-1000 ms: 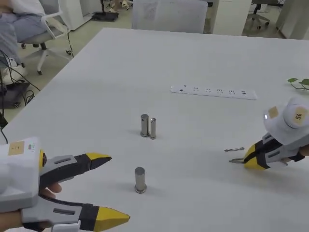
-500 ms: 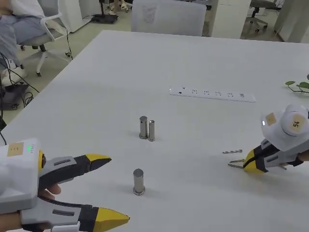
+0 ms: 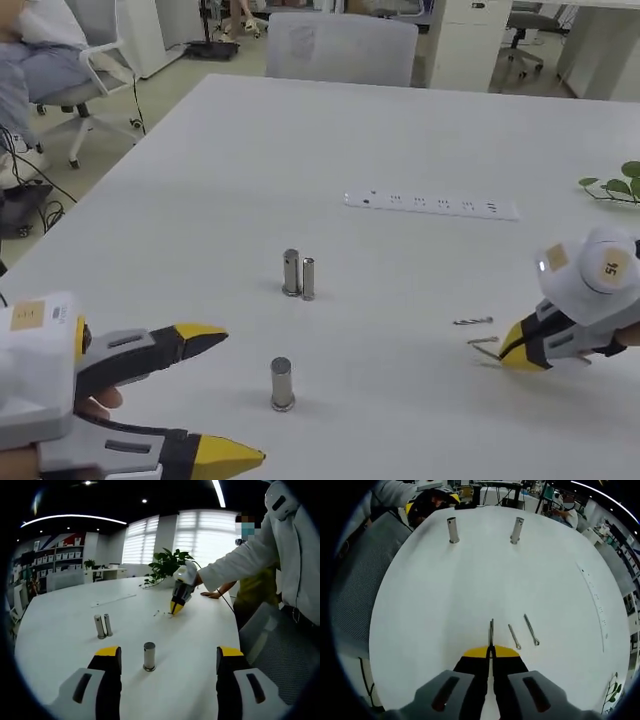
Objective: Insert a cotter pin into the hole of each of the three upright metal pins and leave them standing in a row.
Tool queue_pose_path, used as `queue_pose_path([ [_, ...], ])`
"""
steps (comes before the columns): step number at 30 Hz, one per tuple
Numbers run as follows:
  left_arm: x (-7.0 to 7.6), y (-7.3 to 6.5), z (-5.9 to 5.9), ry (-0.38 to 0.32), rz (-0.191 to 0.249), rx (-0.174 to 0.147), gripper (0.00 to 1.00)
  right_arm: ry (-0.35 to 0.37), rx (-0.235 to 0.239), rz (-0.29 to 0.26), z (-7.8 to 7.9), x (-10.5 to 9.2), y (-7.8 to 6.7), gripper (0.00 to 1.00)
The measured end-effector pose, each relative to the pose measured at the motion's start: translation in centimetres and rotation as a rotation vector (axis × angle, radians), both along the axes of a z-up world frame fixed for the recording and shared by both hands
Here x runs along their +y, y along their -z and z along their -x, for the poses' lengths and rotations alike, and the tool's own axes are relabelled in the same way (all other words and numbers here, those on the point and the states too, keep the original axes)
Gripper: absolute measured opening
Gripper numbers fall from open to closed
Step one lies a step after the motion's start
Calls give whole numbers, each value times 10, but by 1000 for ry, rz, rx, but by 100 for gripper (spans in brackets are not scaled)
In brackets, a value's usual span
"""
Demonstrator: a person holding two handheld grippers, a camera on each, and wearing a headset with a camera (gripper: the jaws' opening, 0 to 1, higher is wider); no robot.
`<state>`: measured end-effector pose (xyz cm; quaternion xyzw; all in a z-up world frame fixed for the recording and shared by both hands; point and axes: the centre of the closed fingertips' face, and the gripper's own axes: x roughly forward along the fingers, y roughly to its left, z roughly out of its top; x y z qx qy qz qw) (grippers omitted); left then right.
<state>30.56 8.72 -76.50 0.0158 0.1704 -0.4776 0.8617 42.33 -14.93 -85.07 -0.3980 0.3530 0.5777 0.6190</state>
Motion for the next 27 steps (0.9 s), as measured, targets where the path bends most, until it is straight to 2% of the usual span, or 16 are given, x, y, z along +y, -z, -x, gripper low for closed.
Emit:
queue_pose_path([
  [7, -5, -8, 2, 10, 2, -19, 77, -4, -2, -14, 15, 7, -19, 2],
  [15, -13, -16, 6, 28, 8, -37, 76, -41, -11, -40, 38, 25, -41, 2],
  [27, -26, -23, 17, 74, 4, -61, 74, -117, -7, -75, 81, 56, -71, 2],
])
